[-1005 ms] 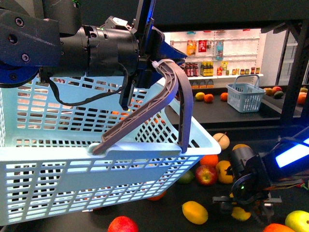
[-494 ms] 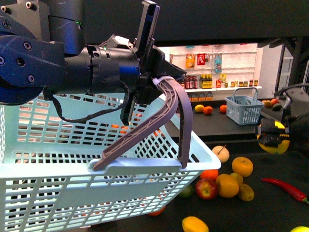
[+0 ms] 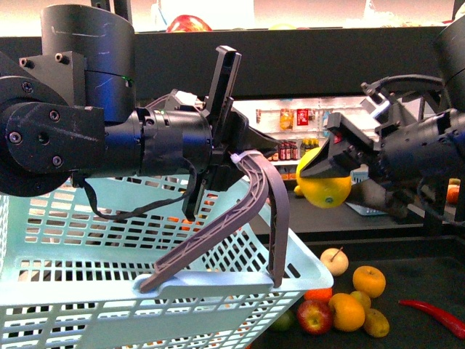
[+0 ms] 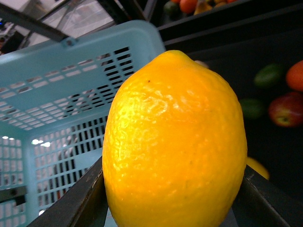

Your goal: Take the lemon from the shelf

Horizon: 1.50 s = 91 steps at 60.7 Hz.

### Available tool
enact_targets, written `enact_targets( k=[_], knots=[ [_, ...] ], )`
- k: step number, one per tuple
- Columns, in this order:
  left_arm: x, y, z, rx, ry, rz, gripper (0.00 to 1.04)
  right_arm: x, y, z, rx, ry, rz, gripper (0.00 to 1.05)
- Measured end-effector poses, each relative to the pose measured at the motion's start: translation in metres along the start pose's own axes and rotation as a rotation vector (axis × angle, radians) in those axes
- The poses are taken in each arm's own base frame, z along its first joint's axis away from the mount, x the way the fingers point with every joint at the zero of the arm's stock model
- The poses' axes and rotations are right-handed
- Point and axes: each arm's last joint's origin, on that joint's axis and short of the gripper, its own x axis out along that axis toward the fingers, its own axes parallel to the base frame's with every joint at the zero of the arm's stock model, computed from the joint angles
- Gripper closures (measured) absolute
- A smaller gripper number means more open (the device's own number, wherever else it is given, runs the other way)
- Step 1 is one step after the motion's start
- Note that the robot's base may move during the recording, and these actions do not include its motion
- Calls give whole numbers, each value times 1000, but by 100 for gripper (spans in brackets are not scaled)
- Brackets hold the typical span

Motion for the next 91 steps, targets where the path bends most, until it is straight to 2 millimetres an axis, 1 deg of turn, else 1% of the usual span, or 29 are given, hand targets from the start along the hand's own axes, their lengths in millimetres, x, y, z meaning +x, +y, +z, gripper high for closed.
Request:
enact_targets(
  k=[8,22,36,37,38,45,46,52,54,57,63,68,76,79,81,83,85,87,91],
  knots=[
    [0,0,0,-1,0,0,99,12,4,-12,46,28,21,43],
    [0,0,0,-1,0,0,99,34,5,-34,99,76,25,43],
    [0,0,0,0,0,0,99,48,4,-48,116,110,10,42],
    [0,0,0,0,0,0,99,48,4,-48,115,110,9,41],
    [0,0,0,0,0,0,99,49,5,-48,117,109,12,37],
    [0,0,0,-1,0,0,99,49,6,-47,112,95,27,23],
    [0,0,0,0,0,0,99,49,6,-46,110,92,31,20],
    [0,0,0,-1,0,0,99,47,4,-42,110,72,34,7],
    [0,0,0,-2,0,0,99,46,3,-41,109,65,31,6],
    [0,0,0,-3,1,0,99,43,1,-37,111,53,36,7],
    [0,1,0,-10,3,1,99,33,-5,-26,96,8,4,7],
    [0,1,0,-10,0,3,99,20,-12,-11,66,-51,-22,7],
    [0,1,0,-6,-3,4,99,-8,-28,16,-44,-181,-112,7],
    [0,1,0,-7,-3,4,99,-20,-37,26,-92,-236,-163,7],
    [0,1,0,-6,-4,4,99,-29,-50,32,-143,-270,-208,7],
    [0,1,0,-6,-4,4,99,-35,-61,34,-183,-280,-247,7],
    [0,1,0,-9,1,2,99,-37,-78,30,-217,-272,-286,7],
    [0,1,0,-9,2,1,99,-36,-92,23,-243,-256,-312,7],
    [0,1,0,-10,3,1,99,-32,-110,11,-273,-224,-342,7]
  ],
)
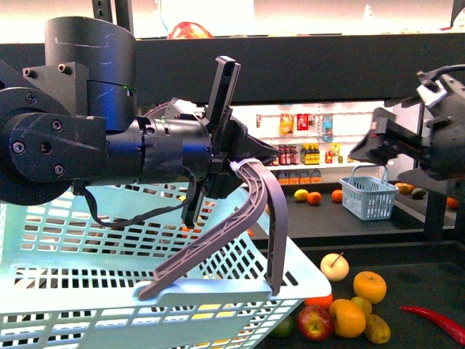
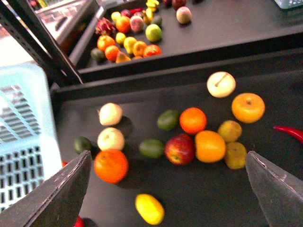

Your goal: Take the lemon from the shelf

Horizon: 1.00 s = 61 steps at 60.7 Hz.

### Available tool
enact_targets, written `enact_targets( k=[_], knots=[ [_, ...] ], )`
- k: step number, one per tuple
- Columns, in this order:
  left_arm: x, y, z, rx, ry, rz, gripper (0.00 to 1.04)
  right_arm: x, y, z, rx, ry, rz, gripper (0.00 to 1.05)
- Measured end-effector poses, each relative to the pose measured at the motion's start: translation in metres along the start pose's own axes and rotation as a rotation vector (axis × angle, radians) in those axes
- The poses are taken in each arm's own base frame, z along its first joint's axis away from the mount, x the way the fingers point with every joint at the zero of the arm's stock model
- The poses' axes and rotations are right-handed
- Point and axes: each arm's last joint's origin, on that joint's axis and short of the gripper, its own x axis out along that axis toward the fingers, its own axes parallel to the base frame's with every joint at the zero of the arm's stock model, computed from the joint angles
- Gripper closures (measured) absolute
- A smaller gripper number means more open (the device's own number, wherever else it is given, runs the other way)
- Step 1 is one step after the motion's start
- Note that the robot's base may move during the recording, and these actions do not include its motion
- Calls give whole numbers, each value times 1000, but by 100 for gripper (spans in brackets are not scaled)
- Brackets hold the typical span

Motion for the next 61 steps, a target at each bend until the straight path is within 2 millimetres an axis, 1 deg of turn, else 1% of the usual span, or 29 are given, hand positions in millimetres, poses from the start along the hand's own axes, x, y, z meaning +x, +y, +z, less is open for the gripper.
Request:
enact_targets(
  k=[4,5,7,10,12,13,14,19,22,29,34,36,40,45,49,54,61],
  knots=[
    [0,0,0,0,1,0,99,10,-12,-26,-50,45,-21,7],
    [0,0,0,1,1,0,99,14,-15,-35,-59,62,-25,7],
    [0,0,0,0,0,0,99,17,-18,-45,-77,81,-25,7],
    [0,0,0,0,0,0,99,26,-24,-69,-111,121,-18,7],
    [0,0,0,0,-1,0,99,29,-26,-79,-118,138,-14,7],
    [0,0,0,1,-2,1,99,32,-27,-88,-128,156,-9,7],
    [0,0,0,1,-3,1,99,34,-28,-93,-132,166,-6,7],
    [0,0,0,1,-5,3,99,43,-28,-124,-165,229,33,7],
    [0,0,0,1,-6,3,99,52,-24,-149,-195,277,71,7],
    [0,0,0,1,-3,2,99,67,-12,-185,-249,346,151,7],
    [0,0,0,1,-1,1,99,80,-3,-205,-301,381,212,7],
    [0,0,0,1,-1,1,99,84,-1,-210,-320,390,224,7],
    [0,0,0,1,-2,1,99,99,8,-226,-395,415,272,7],
    [0,0,0,1,-3,2,99,112,13,-237,-475,425,308,7],
    [0,0,0,1,-3,2,99,131,20,-248,-566,416,332,7],
    [0,0,0,1,-4,2,99,147,25,-255,-641,415,336,7],
    [0,0,0,1,-3,2,99,168,30,-261,-704,408,327,7]
  ],
)
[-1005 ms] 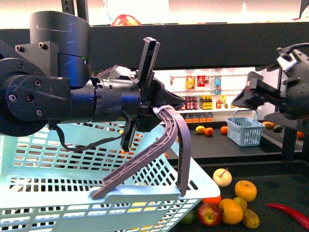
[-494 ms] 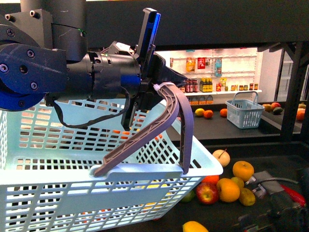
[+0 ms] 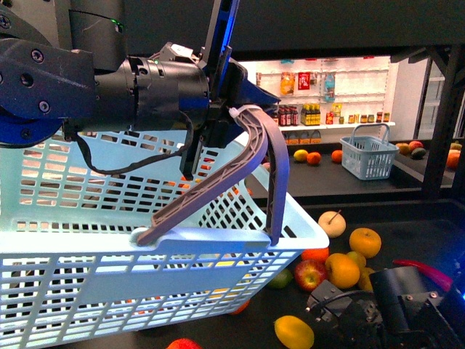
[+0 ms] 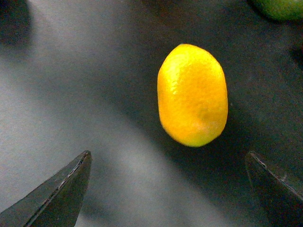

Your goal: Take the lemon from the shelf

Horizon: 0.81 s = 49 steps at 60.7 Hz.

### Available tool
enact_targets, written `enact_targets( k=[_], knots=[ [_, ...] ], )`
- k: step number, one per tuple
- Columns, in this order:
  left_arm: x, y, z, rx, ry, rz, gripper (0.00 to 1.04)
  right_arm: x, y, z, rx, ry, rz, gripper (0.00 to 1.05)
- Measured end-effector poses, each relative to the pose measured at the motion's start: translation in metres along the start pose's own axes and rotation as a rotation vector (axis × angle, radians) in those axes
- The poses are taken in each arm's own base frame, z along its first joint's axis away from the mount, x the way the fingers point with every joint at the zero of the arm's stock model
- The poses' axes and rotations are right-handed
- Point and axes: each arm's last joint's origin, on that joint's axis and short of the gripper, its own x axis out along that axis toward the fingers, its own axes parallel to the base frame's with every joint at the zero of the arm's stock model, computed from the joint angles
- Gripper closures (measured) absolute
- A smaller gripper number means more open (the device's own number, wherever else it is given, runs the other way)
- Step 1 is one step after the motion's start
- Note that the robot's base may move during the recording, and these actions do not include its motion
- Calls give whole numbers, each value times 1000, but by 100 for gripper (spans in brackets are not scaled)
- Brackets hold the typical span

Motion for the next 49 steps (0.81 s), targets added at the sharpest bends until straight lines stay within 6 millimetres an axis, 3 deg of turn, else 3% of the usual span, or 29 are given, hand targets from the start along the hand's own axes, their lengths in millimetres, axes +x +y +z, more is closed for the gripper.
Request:
enact_targets(
  k=[11,28,49],
  knots=[
    [0,0,0,0,1,0,99,26,-3,11,-32,-5,-9,7],
    [0,0,0,0,0,0,99,42,-11,23,-32,-10,-43,7],
    [0,0,0,0,1,0,99,60,-15,15,12,32,-30,7]
  ],
)
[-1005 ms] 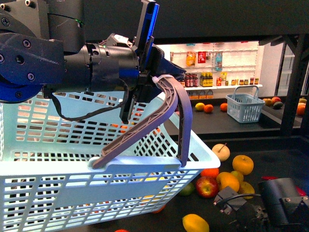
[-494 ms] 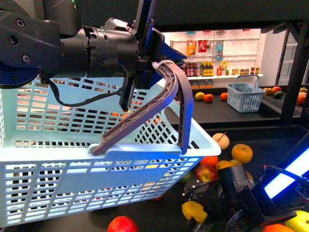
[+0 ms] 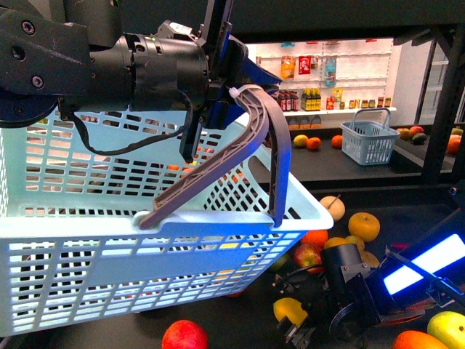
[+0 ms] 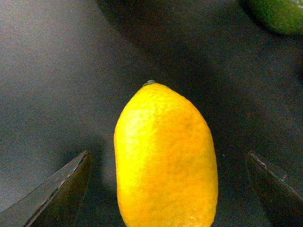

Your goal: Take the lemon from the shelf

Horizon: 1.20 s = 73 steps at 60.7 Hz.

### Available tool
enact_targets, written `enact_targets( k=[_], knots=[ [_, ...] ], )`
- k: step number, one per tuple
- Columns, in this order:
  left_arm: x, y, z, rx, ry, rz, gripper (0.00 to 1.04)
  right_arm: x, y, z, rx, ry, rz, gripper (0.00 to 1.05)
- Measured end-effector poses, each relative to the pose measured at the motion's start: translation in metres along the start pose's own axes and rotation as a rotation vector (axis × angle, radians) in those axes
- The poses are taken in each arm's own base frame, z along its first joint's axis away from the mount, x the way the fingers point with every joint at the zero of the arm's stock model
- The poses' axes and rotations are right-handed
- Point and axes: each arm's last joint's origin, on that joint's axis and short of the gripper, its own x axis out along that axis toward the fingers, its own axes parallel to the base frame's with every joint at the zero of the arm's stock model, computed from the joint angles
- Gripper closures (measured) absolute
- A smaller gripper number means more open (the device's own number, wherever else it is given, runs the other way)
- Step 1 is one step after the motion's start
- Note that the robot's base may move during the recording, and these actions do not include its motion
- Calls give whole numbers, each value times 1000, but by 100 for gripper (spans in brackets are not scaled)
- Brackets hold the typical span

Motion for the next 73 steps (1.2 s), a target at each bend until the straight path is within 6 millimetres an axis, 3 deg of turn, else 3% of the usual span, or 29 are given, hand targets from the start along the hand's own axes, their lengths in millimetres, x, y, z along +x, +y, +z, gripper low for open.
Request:
enact_targets(
  k=[12,33,52,57,62,65,73],
  knots=[
    [0,0,0,0,-1,0,99,5,-2,2,20,-2,1,10],
    [0,0,0,0,0,0,99,7,-4,3,57,2,6,54],
    [0,0,0,0,-1,0,99,-2,-6,-3,115,7,-11,59],
    [0,0,0,0,0,0,99,-19,-11,-7,164,-2,-38,60],
    [0,0,0,0,0,0,99,-54,-28,-4,239,-36,-89,60],
    [0,0,0,0,0,0,99,-65,-34,-2,253,-48,-106,60],
    [0,0,0,0,0,0,99,-131,-64,11,326,-103,-194,60]
  ],
)
